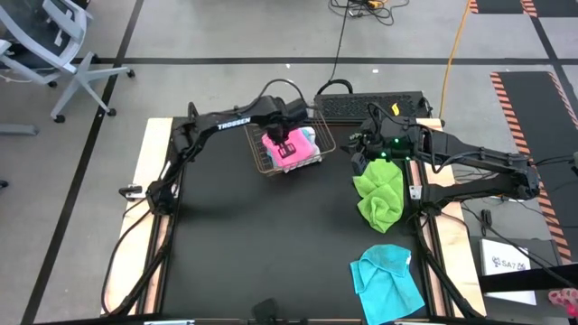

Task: Fold microfiber towels
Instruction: Put the pink microfiber cloth into the wire basket, then fold the green microfiber cloth

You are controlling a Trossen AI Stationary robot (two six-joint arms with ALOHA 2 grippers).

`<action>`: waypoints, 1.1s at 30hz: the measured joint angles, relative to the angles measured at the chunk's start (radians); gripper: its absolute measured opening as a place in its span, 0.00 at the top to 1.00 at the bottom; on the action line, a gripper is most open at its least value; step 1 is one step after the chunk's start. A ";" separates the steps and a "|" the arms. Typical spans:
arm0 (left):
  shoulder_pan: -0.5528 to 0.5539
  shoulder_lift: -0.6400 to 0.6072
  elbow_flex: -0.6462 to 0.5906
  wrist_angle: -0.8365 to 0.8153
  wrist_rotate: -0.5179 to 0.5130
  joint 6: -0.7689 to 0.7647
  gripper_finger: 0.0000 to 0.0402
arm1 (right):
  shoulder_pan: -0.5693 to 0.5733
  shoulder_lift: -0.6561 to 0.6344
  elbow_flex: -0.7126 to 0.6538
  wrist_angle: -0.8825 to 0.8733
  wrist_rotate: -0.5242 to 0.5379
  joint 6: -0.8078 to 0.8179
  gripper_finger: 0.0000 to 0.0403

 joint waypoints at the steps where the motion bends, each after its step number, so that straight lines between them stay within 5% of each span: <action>1: 0.000 -0.004 0.000 0.023 0.000 0.008 0.99 | 0.000 0.000 0.000 0.000 0.000 0.000 1.00; 11: 0.012 0.024 -0.004 0.228 0.054 0.034 0.99 | 0.000 0.000 0.000 -0.003 0.000 0.024 1.00; 18: -0.008 -0.047 -0.009 0.147 0.047 -0.045 0.99 | 0.022 0.000 0.000 -0.029 -0.003 0.029 1.00; 33: -0.323 -0.305 -0.037 -0.143 -0.185 -0.253 0.99 | 0.179 0.001 0.000 -0.651 0.115 0.271 1.00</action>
